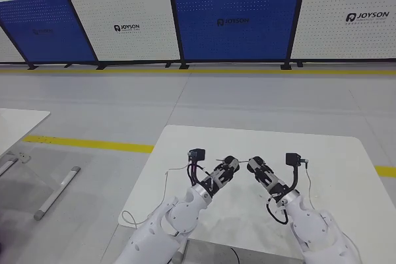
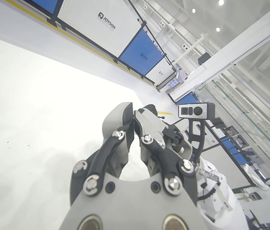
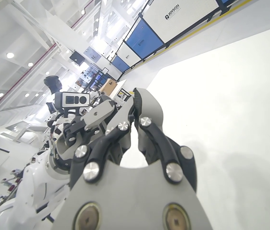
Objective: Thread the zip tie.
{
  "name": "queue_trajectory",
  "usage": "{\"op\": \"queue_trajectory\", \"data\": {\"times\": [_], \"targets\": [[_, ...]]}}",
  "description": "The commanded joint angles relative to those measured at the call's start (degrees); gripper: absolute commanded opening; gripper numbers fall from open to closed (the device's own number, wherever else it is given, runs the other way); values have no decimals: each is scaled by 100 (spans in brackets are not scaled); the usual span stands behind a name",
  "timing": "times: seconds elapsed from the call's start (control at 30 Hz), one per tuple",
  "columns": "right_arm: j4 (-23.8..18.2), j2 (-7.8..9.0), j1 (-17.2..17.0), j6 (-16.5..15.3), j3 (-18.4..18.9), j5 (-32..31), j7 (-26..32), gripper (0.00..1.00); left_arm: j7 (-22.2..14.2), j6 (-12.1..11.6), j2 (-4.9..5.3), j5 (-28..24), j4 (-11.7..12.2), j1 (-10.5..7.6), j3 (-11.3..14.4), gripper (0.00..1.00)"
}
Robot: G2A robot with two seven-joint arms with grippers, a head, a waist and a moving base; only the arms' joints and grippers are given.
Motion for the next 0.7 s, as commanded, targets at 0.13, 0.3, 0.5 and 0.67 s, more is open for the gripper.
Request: {"op": "queue_trajectory", "data": {"times": [0.13, 0.3, 0.5, 0.67], "targets": [[-30, 10, -7, -40, 10, -30, 129, 0, -54, -35, 4, 28, -24, 10, 7, 0], [-36, 14, -1, -86, 13, -7, 217, 0, -145, -70, 14, 57, -79, 40, 7, 0], [-36, 15, 6, -74, 20, 11, 257, 0, -268, -111, 30, 101, -129, 76, 1, 0], [-33, 15, 15, -51, 10, -20, 280, 0, -420, -187, 57, 129, -239, 149, -41, 0]]}}
